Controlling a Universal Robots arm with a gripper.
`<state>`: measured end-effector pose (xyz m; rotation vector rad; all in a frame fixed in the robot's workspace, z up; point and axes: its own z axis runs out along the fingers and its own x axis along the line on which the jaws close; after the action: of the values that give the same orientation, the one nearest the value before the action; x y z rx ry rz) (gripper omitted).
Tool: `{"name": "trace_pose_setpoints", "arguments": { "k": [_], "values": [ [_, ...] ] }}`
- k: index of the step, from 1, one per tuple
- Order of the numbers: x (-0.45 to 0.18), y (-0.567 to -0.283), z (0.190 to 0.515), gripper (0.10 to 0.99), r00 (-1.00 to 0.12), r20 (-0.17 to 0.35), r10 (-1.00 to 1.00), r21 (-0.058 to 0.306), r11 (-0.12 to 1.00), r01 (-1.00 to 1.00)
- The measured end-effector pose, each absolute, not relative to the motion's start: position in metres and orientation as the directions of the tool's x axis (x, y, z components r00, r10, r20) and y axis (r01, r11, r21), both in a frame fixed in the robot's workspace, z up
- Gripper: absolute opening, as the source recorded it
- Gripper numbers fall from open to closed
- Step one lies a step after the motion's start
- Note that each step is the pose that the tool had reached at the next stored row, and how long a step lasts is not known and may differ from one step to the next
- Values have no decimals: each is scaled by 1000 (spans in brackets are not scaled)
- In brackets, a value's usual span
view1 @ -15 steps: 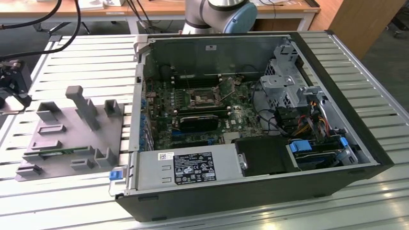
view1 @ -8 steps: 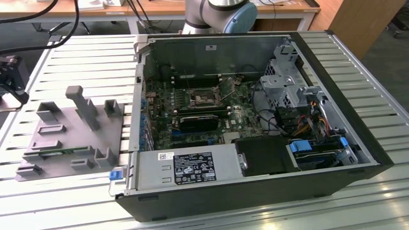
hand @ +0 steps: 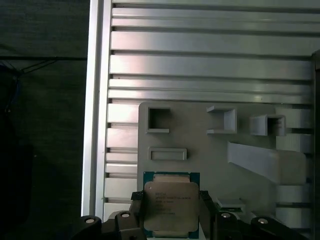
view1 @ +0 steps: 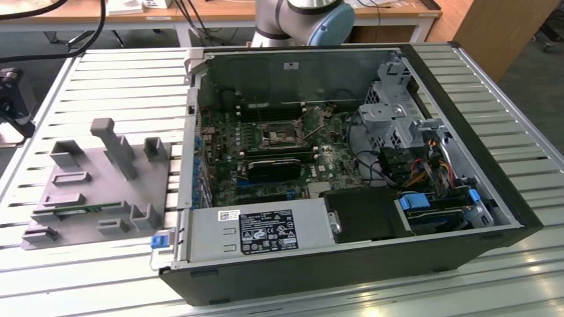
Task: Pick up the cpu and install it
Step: 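Pick up the cpu and move it towards the insertion slot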
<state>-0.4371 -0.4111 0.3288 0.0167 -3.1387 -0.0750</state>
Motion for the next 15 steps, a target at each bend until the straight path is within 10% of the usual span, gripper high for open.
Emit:
{"name": "trace_pose_setpoints", "arguments": {
  "k": [15],
  "values": [
    [-437, -407, 376, 529, -1000, 2, -11, 48, 999, -11]
  ]
}}
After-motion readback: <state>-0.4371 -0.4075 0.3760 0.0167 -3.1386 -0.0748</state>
